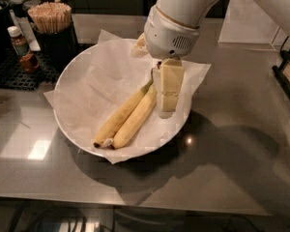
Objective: Pick banana from white bowl
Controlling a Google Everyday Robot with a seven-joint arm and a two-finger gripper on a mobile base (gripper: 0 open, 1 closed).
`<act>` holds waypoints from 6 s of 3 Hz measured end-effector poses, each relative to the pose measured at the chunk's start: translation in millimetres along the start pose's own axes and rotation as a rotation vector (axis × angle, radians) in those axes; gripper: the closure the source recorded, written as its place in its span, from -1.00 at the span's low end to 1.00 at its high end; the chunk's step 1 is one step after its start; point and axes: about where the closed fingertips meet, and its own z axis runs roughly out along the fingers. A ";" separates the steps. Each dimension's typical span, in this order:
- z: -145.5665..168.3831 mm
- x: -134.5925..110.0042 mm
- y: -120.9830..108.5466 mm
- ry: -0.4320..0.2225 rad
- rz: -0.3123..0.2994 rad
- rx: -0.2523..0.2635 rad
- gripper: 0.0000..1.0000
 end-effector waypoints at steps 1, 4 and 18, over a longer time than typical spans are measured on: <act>-9.2 9.4 -13.7 0.016 0.022 0.067 -1.00; -8.9 8.8 -14.7 0.015 0.021 0.071 -0.16; -26.8 20.9 -41.8 0.089 0.047 0.209 0.08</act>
Offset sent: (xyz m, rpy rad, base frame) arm 0.0146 -0.0066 0.0058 0.0046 -0.0513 -0.0403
